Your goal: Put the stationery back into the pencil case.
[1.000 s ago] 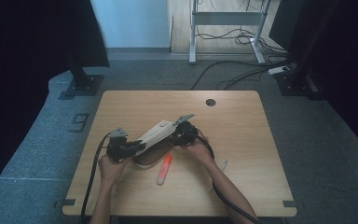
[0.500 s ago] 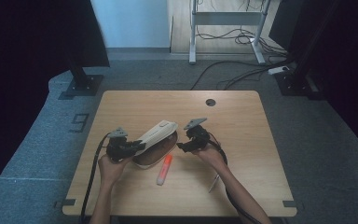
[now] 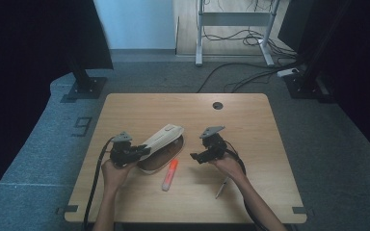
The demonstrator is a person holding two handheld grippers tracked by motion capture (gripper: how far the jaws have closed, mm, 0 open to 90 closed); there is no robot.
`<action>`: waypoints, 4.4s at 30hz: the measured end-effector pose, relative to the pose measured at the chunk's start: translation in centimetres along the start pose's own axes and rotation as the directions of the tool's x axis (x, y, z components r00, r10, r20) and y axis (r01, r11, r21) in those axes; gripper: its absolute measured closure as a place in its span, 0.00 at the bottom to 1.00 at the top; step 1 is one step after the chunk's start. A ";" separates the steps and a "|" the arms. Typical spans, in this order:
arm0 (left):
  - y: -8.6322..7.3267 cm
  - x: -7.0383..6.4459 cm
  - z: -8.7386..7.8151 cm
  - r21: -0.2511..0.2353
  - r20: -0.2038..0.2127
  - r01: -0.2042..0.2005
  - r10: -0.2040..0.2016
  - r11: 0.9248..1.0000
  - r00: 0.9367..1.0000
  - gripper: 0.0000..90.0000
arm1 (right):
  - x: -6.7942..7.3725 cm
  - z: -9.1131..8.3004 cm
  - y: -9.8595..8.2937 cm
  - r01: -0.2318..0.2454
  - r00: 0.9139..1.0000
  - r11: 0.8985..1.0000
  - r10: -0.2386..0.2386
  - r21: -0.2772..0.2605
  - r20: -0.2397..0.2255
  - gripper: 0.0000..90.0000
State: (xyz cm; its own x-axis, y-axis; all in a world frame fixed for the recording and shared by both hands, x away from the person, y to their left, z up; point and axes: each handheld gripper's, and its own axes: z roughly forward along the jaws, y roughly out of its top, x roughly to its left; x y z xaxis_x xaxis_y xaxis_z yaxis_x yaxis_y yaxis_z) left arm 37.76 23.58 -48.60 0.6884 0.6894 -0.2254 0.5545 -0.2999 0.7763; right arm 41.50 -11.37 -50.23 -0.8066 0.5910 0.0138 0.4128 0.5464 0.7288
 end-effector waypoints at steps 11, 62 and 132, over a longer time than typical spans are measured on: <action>0.0 0.1 0.0 -0.001 0.006 0.008 -0.008 1.000 1.000 0.83 | -0.5 -2.1 -3.0 -0.025 1.000 1.000 0.025 0.015 0.006 0.13; 0.0 0.0 0.0 0.003 0.010 0.002 -0.002 1.000 1.000 0.83 | 1.3 -8.9 -12.1 -0.065 0.994 0.997 0.067 0.028 -0.085 0.75; 0.0 -0.1 0.2 0.002 0.006 -0.005 0.005 1.000 1.000 0.84 | -1.4 -6.0 -10.1 -0.016 0.998 0.992 0.023 0.124 -0.055 0.87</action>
State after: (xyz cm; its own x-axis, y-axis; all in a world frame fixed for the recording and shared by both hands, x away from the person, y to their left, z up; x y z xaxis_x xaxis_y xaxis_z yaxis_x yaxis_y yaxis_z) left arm 37.80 23.37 -48.74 0.6935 0.6843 -0.2251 0.5523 -0.3044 0.7761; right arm 35.97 -21.29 -53.52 -0.8192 0.5694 0.0683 0.4748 0.6065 0.6378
